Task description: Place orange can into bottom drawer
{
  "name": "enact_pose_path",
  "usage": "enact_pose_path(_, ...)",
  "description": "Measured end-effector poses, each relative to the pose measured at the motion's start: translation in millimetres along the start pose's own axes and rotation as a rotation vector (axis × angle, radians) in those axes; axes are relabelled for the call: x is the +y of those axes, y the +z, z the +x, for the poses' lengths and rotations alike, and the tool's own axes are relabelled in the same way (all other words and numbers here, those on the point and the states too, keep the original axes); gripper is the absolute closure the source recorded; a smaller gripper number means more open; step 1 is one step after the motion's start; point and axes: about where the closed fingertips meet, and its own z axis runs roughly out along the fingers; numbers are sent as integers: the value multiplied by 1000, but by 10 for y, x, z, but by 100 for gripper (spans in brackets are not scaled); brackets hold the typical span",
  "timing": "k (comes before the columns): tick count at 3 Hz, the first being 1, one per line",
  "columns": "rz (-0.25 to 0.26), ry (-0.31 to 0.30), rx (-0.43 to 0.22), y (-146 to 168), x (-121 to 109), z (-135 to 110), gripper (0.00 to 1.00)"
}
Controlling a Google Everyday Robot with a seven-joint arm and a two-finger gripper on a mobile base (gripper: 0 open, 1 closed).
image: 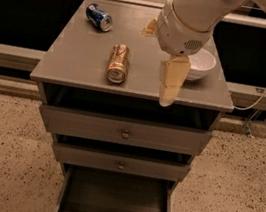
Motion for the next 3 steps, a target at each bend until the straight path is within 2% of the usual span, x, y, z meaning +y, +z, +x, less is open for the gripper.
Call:
enact_pose_path(1,-49,-193,57,130,-202,9,0)
enact_pose_path(2,-112,-437,110,577,-717,-3,0)
enact_pose_path(3,-109,-533,103,677,-833,-71,0)
